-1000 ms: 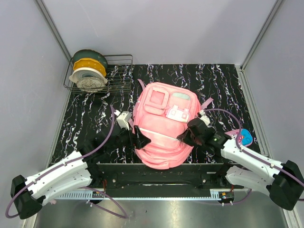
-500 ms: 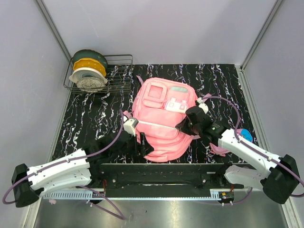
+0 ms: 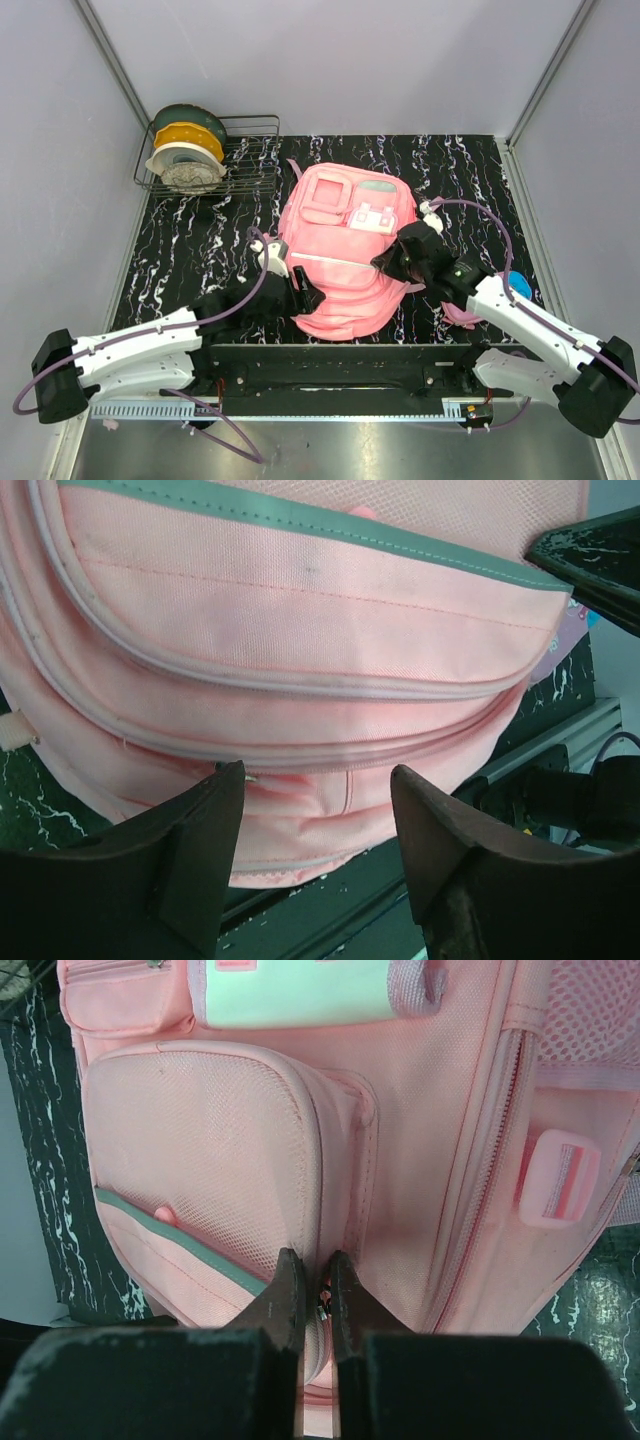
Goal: Pack the student bag
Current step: Unzip the student bag at the center of the board.
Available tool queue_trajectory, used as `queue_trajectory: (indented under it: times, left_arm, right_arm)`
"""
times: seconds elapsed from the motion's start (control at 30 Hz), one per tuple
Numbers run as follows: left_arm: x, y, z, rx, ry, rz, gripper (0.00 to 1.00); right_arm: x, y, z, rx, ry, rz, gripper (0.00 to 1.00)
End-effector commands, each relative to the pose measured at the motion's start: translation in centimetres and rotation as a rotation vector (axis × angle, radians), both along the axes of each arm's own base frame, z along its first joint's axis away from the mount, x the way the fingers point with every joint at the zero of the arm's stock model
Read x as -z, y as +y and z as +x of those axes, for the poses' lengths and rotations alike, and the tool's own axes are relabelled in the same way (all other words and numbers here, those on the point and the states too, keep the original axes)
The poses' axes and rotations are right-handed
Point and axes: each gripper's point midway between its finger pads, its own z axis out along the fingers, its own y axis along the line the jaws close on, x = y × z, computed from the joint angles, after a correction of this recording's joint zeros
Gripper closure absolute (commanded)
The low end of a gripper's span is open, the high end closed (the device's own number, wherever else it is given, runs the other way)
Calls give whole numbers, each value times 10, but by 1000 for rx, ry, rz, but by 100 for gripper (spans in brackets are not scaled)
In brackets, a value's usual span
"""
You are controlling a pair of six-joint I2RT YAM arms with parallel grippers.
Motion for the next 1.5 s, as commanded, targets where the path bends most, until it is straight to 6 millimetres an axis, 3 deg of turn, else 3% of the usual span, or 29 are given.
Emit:
queue_trajectory:
  times: [0.0, 0.03, 0.17, 0.4, 0.63, 0.87, 1.2, 1.37, 1.47]
  left_arm:
    - [-22, -15, 12, -16, -47, -52, 41]
    - [-26, -22, 9, 6, -41, -97, 42]
    - [-5, -18, 2, 14, 4, -78, 43]
    - [7, -16, -8, 32, 53, -60, 44]
    - [7, 4, -9, -20, 51, -1, 23]
    - [17, -1, -4, -34, 51, 9, 24]
    - [25, -6, 4, -61, 34, -7, 40]
    - [24, -9, 5, -52, 21, -16, 62]
    - [28, -10, 4, -46, 28, -7, 70]
  right_arm:
    - [-57, 8, 18, 17, -166, 127, 100]
    - [-55, 8, 17, 16, -162, 125, 100]
    - [-59, 8, 19, 22, -170, 128, 100]
    - [-67, 9, 23, 22, -192, 124, 100]
    - [-71, 11, 25, 16, -198, 122, 100]
    - [-75, 13, 25, 7, -201, 132, 100]
    - [-87, 14, 21, -5, -218, 163, 100]
    - [-90, 13, 19, -4, -220, 178, 100]
    - [-93, 13, 18, -2, -227, 184, 100]
